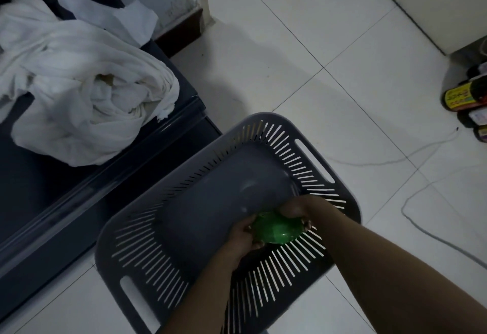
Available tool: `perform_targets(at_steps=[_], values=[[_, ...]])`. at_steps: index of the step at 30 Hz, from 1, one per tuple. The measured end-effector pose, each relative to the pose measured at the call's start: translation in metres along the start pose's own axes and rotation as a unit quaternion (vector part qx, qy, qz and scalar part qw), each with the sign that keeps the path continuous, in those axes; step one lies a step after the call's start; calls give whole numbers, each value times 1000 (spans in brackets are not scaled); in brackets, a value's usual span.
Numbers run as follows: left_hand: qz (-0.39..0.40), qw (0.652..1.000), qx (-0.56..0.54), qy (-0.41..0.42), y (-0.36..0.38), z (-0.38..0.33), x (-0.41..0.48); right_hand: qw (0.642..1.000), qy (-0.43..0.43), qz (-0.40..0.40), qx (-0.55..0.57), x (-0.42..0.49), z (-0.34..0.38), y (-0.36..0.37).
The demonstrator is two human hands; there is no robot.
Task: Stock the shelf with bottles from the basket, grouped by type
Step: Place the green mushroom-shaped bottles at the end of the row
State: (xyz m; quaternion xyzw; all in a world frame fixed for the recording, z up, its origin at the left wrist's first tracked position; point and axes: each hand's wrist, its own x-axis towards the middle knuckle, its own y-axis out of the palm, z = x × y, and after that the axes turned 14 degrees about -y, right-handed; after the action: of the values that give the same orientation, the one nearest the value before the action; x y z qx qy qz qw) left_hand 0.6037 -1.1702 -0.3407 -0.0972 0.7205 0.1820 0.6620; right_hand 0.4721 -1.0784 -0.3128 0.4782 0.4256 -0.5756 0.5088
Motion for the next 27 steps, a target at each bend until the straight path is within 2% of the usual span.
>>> perform_targets(at_steps=[2,4,6,8,9,11,12,15,18,21,27], values=[[-32,989,117,87,-5,1,4,999,13,-12,35,7,-5,1],[-79,953,239,169,-8,1,8,998,19,-13,60,13,-7,2],[-107,912,336,209,-9,-3,11,997,22,-8,71,18,-7,5],[-105,878,414,215,-8,-7,13,993,15,-7,114,24,-10,8],[-92,875,413,236,-6,-10,13,990,7,-8,141,26,-11,9],[-73,895,367,243,-8,-13,18,984,-10,-14,179,29,-13,9],[-79,894,367,245,-8,-14,20,980,-16,-23,195,31,-14,7],[-35,939,268,212,-13,-8,19,956,-18,-49,289,30,-14,1],[-18,959,214,185,-22,-5,7,925,-35,-41,376,18,-8,-5],[-4,973,174,152,-31,-8,-10,898,-79,-29,433,7,-3,-3],[11,988,47,145,-31,-12,-47,849,-200,-13,490,-15,9,23]])
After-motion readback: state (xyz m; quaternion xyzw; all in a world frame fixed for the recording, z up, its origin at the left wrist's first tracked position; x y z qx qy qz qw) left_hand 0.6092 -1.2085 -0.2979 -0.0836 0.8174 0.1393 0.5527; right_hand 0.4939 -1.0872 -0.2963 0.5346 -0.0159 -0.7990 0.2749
